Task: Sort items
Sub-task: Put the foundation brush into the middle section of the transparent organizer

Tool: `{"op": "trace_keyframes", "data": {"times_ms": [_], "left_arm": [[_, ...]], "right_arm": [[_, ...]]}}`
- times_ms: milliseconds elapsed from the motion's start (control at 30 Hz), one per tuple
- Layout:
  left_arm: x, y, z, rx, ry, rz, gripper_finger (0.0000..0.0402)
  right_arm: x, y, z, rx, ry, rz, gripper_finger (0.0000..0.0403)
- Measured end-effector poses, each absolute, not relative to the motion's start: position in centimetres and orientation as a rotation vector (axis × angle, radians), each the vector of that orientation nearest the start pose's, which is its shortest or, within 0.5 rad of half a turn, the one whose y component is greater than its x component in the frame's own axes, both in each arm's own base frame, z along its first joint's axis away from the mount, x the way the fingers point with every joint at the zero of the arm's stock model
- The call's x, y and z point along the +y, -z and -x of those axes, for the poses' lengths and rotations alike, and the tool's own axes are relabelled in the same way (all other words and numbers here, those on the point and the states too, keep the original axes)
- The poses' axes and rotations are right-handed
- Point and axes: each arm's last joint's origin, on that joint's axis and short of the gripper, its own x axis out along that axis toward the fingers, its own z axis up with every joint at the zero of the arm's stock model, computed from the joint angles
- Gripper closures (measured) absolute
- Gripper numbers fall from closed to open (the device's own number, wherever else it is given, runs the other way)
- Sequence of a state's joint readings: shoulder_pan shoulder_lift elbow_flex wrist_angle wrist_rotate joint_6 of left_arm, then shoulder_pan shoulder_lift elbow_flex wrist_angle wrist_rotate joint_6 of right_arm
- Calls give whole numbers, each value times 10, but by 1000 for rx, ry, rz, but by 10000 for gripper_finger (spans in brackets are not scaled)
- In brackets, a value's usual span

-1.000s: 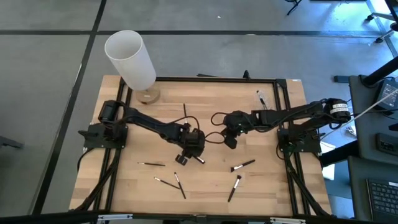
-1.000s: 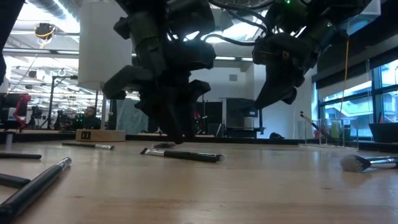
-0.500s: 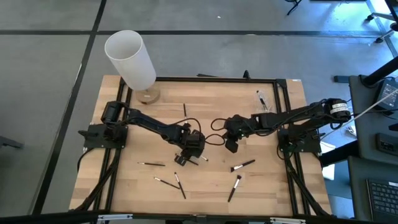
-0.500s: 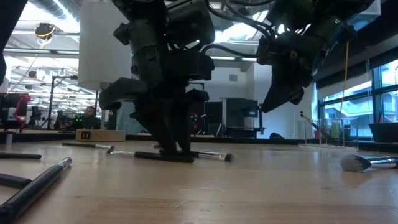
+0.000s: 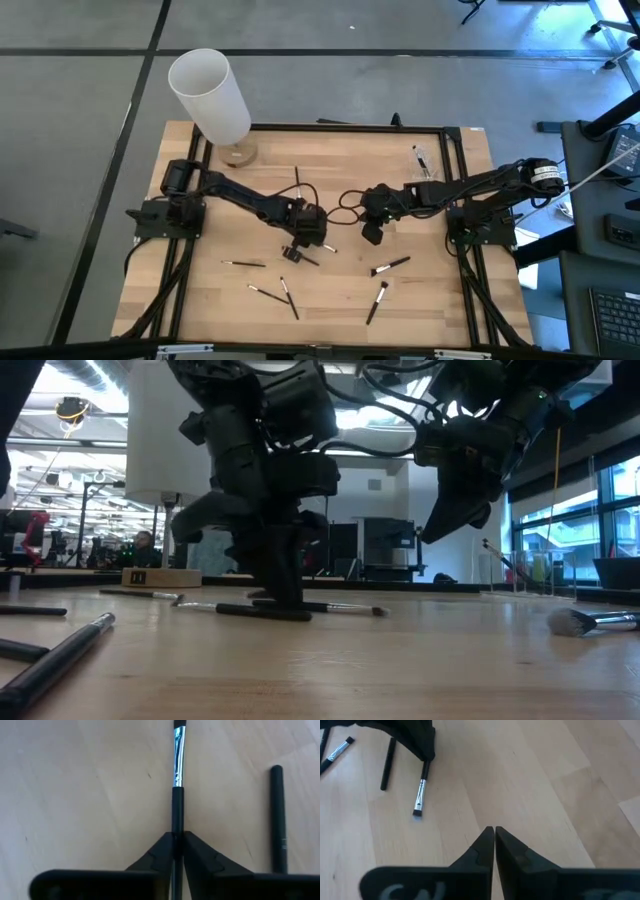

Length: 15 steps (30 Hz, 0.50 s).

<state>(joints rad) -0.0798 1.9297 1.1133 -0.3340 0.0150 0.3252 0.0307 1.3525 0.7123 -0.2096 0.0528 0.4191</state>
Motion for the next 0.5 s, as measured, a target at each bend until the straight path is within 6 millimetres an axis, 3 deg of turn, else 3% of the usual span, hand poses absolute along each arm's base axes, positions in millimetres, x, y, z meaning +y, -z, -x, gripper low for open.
{"op": "trace_keyframes", "data": {"times_ms": [133,367,500], "left_arm": [[-25,-119,-360,1119,257,-295,383],[-20,-117,-360,1096,232,-214,366],[-20,-127,-363,1047,235,-181,369]], "right_arm": [[6,-190,-259,832,198,-358,386],[6,-190,-259,831,202,-366,386],[6,-191,-259,822,235,-389,386]]}}
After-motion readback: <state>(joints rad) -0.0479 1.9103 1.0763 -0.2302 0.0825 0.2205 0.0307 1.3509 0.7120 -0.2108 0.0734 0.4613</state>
